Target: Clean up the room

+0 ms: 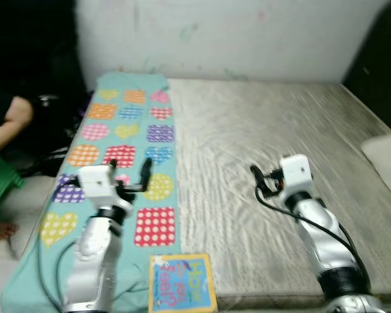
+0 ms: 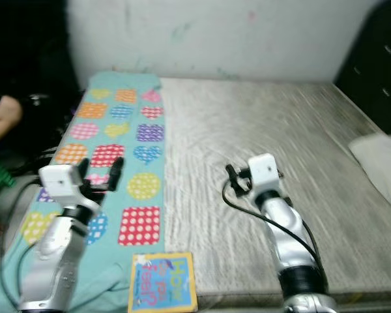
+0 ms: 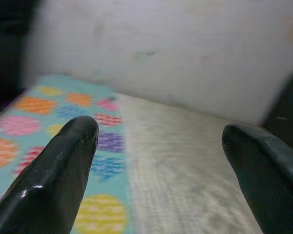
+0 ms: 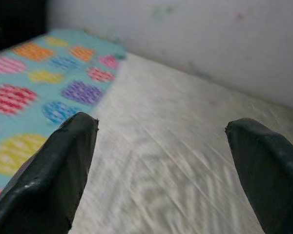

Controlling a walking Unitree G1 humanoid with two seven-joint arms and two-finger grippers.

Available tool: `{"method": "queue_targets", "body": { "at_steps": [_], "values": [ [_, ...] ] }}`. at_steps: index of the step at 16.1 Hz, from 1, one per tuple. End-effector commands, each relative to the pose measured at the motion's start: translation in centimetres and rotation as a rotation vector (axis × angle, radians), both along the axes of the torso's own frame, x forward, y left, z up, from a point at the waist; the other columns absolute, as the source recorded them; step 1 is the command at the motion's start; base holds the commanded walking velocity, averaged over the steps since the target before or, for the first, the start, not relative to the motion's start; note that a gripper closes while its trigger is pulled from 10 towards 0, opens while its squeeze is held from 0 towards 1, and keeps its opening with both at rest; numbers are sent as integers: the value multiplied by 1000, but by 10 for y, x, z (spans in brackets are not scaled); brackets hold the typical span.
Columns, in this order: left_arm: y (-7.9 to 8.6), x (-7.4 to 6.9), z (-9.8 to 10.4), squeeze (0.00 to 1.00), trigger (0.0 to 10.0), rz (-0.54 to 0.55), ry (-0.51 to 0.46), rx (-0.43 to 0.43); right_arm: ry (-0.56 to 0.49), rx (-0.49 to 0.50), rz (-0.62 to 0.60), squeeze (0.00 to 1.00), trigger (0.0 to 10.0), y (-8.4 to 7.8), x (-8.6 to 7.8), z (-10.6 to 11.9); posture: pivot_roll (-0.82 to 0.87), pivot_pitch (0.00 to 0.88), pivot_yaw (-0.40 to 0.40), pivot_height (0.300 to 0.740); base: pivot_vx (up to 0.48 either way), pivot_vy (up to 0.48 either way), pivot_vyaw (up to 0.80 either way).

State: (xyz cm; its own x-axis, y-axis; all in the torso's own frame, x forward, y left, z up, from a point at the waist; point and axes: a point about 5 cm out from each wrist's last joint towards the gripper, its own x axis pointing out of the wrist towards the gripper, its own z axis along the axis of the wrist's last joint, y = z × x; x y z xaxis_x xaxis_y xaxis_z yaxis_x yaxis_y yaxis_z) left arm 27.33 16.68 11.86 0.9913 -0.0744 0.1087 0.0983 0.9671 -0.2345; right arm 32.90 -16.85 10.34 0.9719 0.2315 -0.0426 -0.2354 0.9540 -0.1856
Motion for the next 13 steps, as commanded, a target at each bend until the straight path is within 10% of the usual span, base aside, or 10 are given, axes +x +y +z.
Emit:
{"method": "queue_targets", "body": {
  "at_steps": [1, 13],
  "values": [
    [0, 0, 0, 0, 10000, 4, 7, -4, -1, -3, 16, 0, 10000, 1, -2, -1, -58, 0, -30, 740, 0, 0, 0],
    [9, -10, -8, 0, 10000, 85, 74, -31, 9, 57, 86, 0, 10000, 12, -6, 2, -55, 0, -28, 740, 0, 0, 0]
  ]
}}
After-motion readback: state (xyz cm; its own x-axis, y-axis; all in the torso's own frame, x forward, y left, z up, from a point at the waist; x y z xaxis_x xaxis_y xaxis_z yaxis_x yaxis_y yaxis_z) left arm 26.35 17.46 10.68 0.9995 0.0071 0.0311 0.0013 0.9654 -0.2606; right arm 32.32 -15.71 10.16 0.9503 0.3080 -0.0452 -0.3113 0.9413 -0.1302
